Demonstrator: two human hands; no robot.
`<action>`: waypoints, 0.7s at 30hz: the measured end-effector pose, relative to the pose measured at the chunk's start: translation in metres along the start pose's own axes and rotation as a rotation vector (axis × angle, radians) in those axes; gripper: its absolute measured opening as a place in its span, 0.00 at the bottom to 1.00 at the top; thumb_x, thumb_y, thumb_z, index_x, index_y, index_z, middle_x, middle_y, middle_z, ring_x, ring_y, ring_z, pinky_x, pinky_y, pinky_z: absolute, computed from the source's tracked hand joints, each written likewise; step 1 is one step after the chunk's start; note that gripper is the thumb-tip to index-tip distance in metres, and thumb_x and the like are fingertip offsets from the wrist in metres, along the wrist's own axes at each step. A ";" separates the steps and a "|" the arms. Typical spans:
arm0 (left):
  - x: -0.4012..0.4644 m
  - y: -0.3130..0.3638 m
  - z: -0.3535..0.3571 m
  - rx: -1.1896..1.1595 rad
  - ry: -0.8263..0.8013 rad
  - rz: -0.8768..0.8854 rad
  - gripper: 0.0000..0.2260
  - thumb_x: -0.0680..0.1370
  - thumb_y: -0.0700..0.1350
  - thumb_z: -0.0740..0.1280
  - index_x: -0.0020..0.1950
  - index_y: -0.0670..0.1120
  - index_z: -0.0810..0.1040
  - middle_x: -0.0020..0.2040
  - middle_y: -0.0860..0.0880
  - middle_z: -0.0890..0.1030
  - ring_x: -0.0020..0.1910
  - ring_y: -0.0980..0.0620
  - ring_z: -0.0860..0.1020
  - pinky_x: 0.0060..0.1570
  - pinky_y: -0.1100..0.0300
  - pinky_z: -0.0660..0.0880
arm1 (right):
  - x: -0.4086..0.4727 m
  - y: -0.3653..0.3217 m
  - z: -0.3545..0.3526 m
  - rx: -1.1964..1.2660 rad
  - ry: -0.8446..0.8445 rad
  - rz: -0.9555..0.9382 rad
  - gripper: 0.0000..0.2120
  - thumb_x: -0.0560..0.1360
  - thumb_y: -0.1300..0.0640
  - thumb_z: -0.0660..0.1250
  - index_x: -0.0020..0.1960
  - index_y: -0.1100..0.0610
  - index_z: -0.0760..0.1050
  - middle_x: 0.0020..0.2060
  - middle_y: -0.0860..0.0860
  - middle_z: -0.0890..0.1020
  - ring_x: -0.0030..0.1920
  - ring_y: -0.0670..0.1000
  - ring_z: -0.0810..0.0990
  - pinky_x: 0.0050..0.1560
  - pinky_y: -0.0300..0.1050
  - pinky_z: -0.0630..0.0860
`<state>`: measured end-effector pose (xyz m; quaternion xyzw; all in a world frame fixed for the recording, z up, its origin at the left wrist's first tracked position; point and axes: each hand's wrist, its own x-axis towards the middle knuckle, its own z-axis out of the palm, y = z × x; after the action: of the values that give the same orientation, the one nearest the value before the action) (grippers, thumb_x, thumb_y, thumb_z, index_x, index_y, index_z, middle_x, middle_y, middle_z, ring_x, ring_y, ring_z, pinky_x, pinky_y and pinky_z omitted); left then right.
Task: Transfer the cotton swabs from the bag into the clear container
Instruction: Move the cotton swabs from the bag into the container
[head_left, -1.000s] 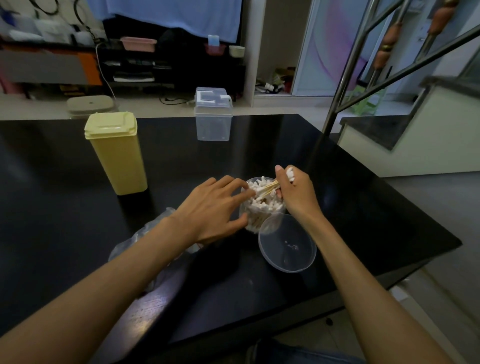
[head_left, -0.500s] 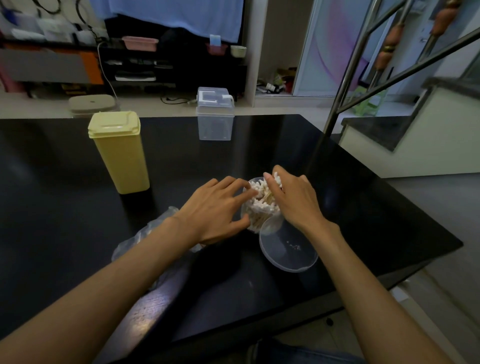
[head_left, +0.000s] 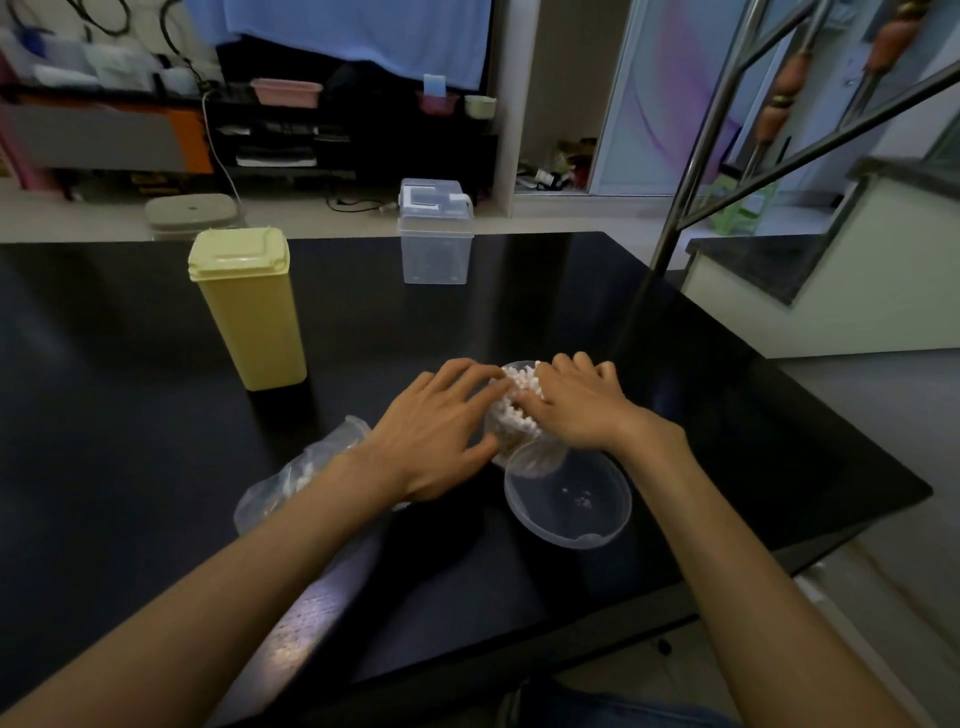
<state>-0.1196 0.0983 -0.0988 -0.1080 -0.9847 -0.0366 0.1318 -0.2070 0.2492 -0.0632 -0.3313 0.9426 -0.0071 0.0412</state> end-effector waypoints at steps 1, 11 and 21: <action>0.000 0.001 0.001 -0.077 -0.028 -0.041 0.33 0.73 0.61 0.46 0.76 0.49 0.57 0.74 0.53 0.61 0.71 0.54 0.57 0.64 0.59 0.62 | -0.001 0.003 -0.004 0.065 -0.032 -0.012 0.13 0.79 0.45 0.55 0.55 0.52 0.68 0.49 0.49 0.68 0.52 0.49 0.64 0.55 0.48 0.59; 0.011 0.020 -0.016 -0.417 -0.066 -0.055 0.29 0.80 0.51 0.54 0.77 0.52 0.43 0.78 0.56 0.46 0.71 0.68 0.43 0.68 0.68 0.44 | -0.020 0.033 -0.031 0.825 -0.102 -0.010 0.12 0.76 0.52 0.64 0.59 0.51 0.77 0.47 0.42 0.80 0.48 0.39 0.76 0.45 0.33 0.69; 0.006 0.016 -0.007 -0.176 -0.145 0.071 0.35 0.70 0.58 0.38 0.78 0.49 0.45 0.78 0.49 0.51 0.76 0.59 0.48 0.73 0.64 0.39 | -0.017 0.031 -0.004 0.944 0.122 0.100 0.09 0.69 0.55 0.74 0.48 0.55 0.83 0.37 0.45 0.79 0.40 0.41 0.77 0.41 0.32 0.69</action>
<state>-0.1196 0.1144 -0.0898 -0.1565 -0.9802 -0.1103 0.0514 -0.2131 0.2836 -0.0595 -0.2298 0.8518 -0.4518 0.1320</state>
